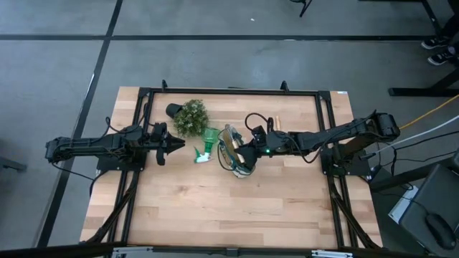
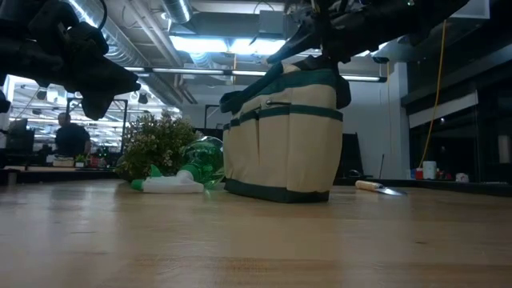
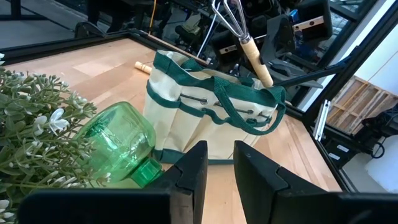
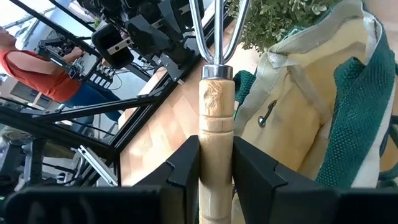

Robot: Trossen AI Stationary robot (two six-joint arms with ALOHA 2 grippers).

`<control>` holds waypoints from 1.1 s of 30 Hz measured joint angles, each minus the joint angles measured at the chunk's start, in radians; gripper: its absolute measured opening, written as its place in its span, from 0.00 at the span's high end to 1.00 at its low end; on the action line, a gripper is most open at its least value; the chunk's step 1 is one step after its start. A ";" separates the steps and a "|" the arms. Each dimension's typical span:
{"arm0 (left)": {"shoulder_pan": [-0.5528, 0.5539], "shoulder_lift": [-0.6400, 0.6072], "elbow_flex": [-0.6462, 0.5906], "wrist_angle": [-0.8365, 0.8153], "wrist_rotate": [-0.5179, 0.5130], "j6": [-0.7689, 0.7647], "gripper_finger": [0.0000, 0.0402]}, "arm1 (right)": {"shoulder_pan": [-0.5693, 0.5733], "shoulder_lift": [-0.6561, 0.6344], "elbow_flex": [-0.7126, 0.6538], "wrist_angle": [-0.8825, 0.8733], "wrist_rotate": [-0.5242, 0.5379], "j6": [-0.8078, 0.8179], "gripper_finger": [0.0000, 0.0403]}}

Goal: Pick & Place Garden tools in Gardening bag
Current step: Put the light brown hand rake into the light brown gardening bag

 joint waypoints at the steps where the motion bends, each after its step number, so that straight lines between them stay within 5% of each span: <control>1: 0.000 0.000 0.000 0.000 0.000 0.000 0.82 | 0.000 0.000 0.000 0.000 -0.002 0.008 0.77; 19: 0.000 0.000 0.000 0.000 0.000 0.000 0.82 | 0.002 -0.001 0.000 -0.005 -0.055 0.025 0.53; 24: 0.000 0.000 0.000 0.000 0.000 0.000 0.82 | 0.001 -0.001 0.000 0.032 -0.106 0.057 0.52; 33: 0.000 0.000 0.000 0.000 0.000 0.000 0.82 | 0.010 -0.029 0.000 0.149 -0.269 -0.145 0.52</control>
